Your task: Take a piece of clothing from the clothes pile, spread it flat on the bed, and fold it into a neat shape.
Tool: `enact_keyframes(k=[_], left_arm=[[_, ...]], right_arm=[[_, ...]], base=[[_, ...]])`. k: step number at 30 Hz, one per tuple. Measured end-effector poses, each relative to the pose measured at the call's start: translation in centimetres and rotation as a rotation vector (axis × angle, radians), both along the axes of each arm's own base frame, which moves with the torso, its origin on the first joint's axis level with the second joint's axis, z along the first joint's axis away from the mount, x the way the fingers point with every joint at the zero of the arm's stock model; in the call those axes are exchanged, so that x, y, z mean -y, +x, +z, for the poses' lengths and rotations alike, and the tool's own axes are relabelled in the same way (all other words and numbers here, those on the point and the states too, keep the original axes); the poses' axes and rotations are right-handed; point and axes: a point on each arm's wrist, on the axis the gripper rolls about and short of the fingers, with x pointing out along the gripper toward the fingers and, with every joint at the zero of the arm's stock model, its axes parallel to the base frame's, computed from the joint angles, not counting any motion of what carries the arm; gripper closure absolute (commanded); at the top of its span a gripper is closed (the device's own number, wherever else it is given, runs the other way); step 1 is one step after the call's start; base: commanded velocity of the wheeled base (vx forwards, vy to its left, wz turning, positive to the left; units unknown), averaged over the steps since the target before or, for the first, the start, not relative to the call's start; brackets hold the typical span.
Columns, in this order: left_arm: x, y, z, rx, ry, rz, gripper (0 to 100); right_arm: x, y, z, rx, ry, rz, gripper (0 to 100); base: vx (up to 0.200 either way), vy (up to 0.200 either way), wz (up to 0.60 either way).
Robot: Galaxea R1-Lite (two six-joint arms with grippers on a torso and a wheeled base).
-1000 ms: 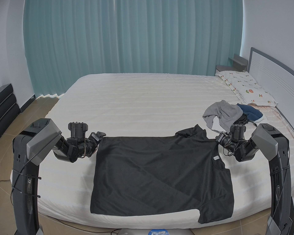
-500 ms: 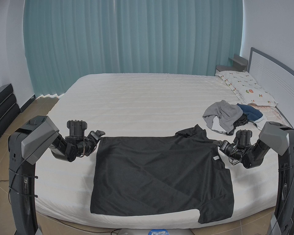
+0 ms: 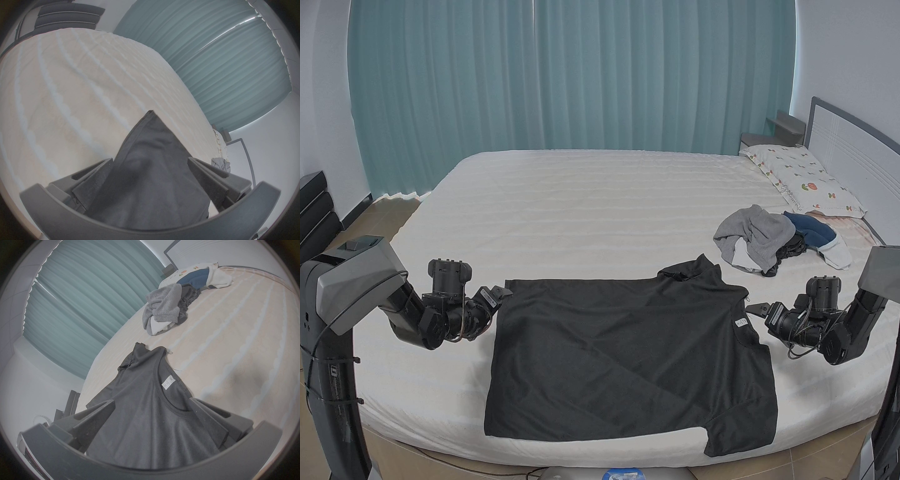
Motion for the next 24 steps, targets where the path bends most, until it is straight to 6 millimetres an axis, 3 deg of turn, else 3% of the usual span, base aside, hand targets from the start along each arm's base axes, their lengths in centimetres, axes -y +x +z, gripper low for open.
enact_keyframes(k=[7,16,24], left_arm=[[-0.2,-3.5,-0.7,0.014,0.017,-0.022,0],[0.4,-6.2,-0.7,-0.022,0.031,-0.061,0],[0.5,-9.8,-1.3,-0.065,0.047,-0.090,0]], right_arm=[[-0.3,-0.9,0.4,-0.008,0.016,0.005,0],[-0.6,-3.3,-0.1,-0.073,0.021,0.013,0],[-0.6,-5.4,-0.3,-0.100,0.019,0.012,0]], base=[[0.000,0.000,0.00],[-0.200,0.000,0.00],[0.000,0.000,0.00]])
